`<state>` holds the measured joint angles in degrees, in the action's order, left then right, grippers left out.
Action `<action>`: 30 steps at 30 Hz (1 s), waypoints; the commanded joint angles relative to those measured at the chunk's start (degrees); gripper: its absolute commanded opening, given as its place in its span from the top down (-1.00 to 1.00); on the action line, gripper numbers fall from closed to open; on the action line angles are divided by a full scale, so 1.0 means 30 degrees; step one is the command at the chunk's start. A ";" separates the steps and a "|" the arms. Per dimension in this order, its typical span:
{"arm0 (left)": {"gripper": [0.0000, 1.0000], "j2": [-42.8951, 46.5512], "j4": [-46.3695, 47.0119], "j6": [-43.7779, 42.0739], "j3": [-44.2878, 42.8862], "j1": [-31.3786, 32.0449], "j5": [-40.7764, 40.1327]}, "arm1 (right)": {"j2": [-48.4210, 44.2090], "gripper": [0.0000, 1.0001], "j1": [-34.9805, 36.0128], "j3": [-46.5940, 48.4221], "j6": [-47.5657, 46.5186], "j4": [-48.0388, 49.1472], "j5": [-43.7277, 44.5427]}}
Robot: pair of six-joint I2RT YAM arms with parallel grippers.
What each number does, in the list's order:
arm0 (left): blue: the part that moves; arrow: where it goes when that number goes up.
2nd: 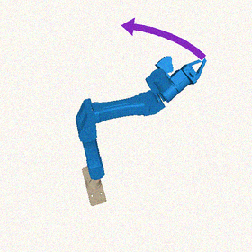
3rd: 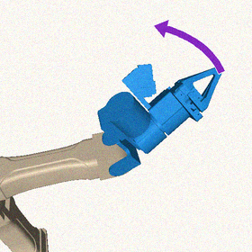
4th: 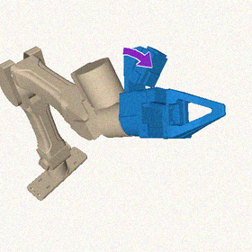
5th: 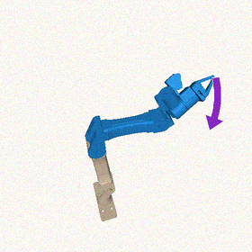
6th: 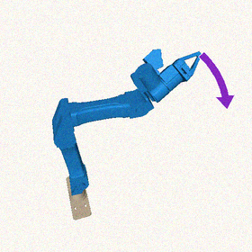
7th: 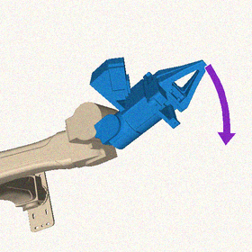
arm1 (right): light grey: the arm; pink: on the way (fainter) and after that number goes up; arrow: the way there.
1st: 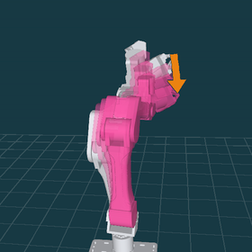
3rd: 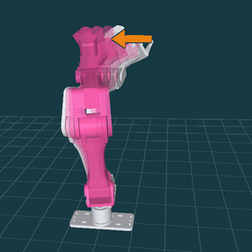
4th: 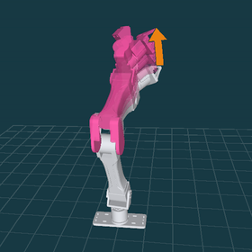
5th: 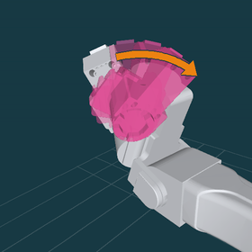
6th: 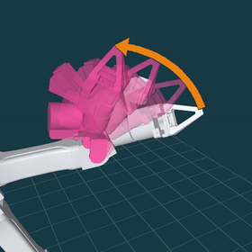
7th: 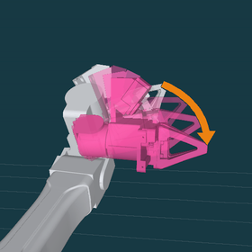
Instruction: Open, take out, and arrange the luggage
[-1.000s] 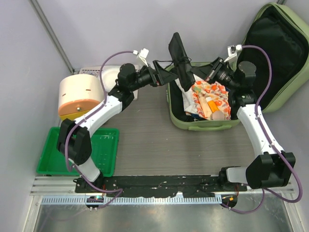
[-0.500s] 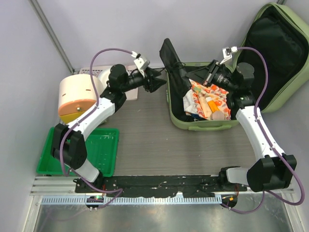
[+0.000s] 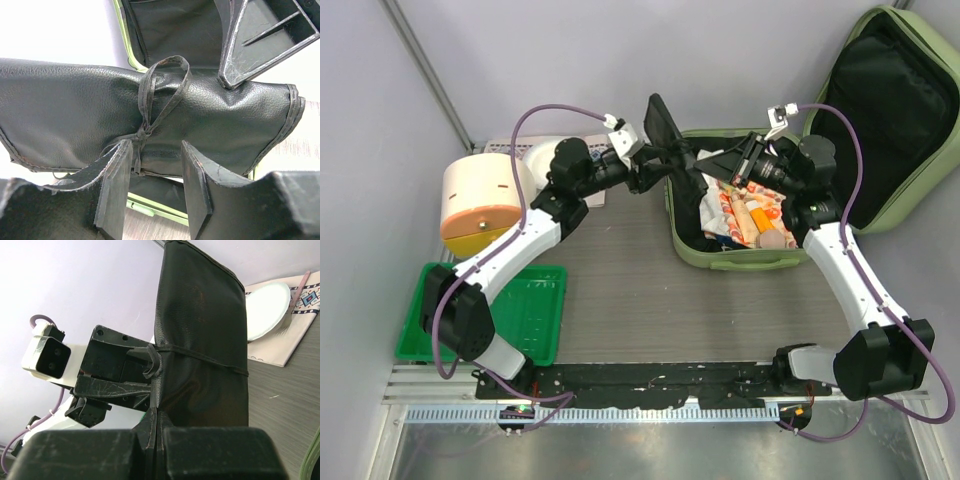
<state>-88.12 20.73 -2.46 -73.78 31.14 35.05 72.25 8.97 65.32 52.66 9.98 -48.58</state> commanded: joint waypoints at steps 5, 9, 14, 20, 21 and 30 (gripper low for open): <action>0.17 0.0251 0.0678 -0.0733 -0.0075 0.0198 -0.0871 | -0.0879 0.99 0.0261 0.0346 0.0434 0.1919 -0.0272; 0.20 0.0134 0.0473 -0.1083 0.0100 0.0198 -0.0843 | -0.0880 0.99 0.0290 0.0346 0.0492 0.1947 -0.0360; 0.21 -0.0071 0.0501 -0.1319 0.0364 0.0198 -0.0988 | -0.0909 0.99 0.0261 0.0434 0.0755 0.2094 -0.0594; 0.28 -0.0393 0.0385 -0.1348 0.0043 0.0198 -0.0843 | -0.0938 0.99 0.0349 0.0317 0.1049 0.2299 -0.0741; 0.28 -0.0481 0.0326 -0.1348 -0.0074 0.0198 -0.0785 | -0.0909 0.99 0.0407 0.0288 0.1049 0.2299 -0.0770; 1.00 -0.0130 -0.0605 -0.1172 -0.0747 0.0227 -0.0783 | -0.0997 0.98 0.0466 -0.0064 0.0320 0.1745 -0.0683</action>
<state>-89.52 20.03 -5.13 -73.06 31.64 33.04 72.23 9.82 64.75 54.78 11.99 -50.11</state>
